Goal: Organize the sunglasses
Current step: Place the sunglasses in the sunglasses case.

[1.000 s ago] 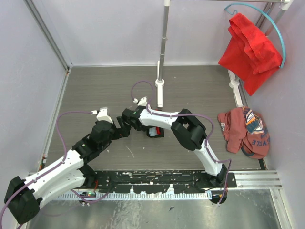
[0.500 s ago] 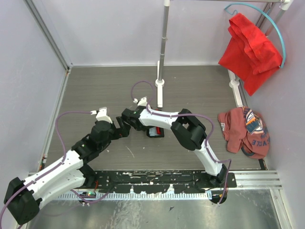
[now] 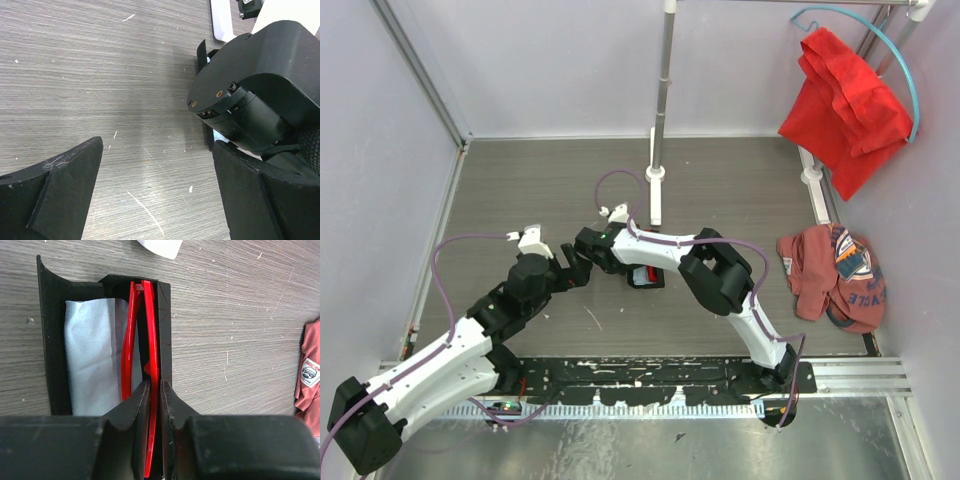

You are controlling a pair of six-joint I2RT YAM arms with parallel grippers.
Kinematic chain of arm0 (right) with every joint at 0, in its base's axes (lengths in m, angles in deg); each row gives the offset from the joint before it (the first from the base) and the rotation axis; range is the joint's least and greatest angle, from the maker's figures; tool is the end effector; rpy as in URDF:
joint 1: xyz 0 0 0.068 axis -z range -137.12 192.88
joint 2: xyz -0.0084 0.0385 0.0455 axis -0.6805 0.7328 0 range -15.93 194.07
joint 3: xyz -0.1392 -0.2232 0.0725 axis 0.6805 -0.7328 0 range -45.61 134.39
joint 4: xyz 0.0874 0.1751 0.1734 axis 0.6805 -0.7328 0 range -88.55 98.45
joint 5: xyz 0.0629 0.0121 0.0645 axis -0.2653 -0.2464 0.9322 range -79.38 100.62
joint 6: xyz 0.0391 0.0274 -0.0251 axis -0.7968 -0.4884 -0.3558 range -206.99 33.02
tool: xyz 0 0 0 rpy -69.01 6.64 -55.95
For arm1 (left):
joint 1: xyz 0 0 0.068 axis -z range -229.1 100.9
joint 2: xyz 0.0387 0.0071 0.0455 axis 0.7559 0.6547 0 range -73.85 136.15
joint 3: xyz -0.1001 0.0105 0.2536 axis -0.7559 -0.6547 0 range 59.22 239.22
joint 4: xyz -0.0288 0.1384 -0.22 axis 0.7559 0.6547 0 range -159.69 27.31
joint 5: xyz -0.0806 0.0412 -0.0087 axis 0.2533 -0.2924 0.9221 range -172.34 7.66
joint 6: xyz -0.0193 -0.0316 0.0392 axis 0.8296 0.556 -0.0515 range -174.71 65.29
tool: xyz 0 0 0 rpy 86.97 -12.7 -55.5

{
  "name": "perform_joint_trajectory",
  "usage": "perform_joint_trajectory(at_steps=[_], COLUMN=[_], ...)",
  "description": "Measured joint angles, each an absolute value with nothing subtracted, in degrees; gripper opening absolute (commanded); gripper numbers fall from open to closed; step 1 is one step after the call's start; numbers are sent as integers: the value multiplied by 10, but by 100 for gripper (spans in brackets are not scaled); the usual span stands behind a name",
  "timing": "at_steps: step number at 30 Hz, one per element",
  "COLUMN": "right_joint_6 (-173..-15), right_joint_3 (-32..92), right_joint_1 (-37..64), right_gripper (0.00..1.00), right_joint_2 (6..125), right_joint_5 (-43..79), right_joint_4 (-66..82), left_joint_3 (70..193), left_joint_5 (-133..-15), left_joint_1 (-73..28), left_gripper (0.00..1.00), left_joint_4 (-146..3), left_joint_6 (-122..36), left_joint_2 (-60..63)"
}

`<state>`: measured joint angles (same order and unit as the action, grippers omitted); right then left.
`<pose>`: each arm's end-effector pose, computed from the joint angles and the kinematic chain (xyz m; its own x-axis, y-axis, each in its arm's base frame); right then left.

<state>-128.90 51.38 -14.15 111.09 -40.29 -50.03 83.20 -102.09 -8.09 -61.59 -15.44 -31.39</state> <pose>0.2537 0.3404 0.1571 -0.7509 -0.3836 -0.5376 -0.0221 0.8281 -0.5601 0.1383 -0.1042 0.2229 -0.5080 -0.3476 -0.7881 0.0880 0.8892 -0.4490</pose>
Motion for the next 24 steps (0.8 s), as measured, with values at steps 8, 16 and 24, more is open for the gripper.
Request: perform_joint_trajectory(at_steps=[8, 16, 24], right_joint_6=[-1287, -1280, -1277], right_joint_3=[511, 502, 497], right_joint_1=[-142, -142, -141], right_gripper=[22, 24, 28], right_joint_2=[1110, 1098, 1094], right_joint_5=[-402, -388, -380], right_joint_4=[-495, -482, -473], left_joint_3=[832, 832, 832], left_joint_5=[-1023, -1023, -1024], left_joint_1=[-81, -81, -81], left_gripper=[98, 98, 98], left_joint_4=[-614, -612, -612], left_joint_6=[-154, -154, -155], left_joint_2=[-314, -314, -314])
